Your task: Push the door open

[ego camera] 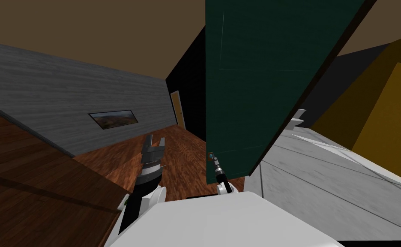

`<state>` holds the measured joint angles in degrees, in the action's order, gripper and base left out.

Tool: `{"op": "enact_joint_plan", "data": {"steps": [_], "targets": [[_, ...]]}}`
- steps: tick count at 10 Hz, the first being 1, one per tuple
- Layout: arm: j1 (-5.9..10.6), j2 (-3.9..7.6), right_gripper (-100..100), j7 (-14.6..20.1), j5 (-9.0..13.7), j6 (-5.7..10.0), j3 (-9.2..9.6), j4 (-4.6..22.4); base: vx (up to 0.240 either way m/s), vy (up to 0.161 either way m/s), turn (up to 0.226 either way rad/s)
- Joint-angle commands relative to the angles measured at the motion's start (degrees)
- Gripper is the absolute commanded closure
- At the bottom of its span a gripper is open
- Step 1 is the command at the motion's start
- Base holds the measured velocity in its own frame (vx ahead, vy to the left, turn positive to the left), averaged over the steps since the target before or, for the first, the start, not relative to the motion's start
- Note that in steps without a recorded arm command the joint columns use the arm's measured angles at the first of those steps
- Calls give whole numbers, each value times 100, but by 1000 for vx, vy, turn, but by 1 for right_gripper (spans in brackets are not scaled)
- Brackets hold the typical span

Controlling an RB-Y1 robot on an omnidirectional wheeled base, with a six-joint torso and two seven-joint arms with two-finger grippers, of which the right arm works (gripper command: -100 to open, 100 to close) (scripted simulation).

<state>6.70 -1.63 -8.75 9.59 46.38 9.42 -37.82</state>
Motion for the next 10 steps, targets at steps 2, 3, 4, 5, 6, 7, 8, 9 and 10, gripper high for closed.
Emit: {"op": "enact_joint_plan", "data": {"steps": [2,3,4,5,6,7,8,9,10], "targets": [[-29,155,100,-63,98,-14,41,-46,63,3,-96],[-40,199,100,-89,138,-20,58,-66,237,16,-161],[-116,296,-100,-44,69,-45,217,-114,15,-40,-160],[-116,296,-100,-44,69,-45,217,-114,-119,-96,-96],[-157,330,-100,-35,55,-72,289,-177,-127,-105,-77],[-224,339,-100,-20,32,-116,410,-280,-167,-99,-153],[-270,313,-100,-9,16,-147,492,-351,-168,-84,-147],[-336,227,-100,6,-7,-190,611,-453,-157,-66,-179],[-375,147,-100,15,-21,-216,681,-513,-191,-29,-125]]}}
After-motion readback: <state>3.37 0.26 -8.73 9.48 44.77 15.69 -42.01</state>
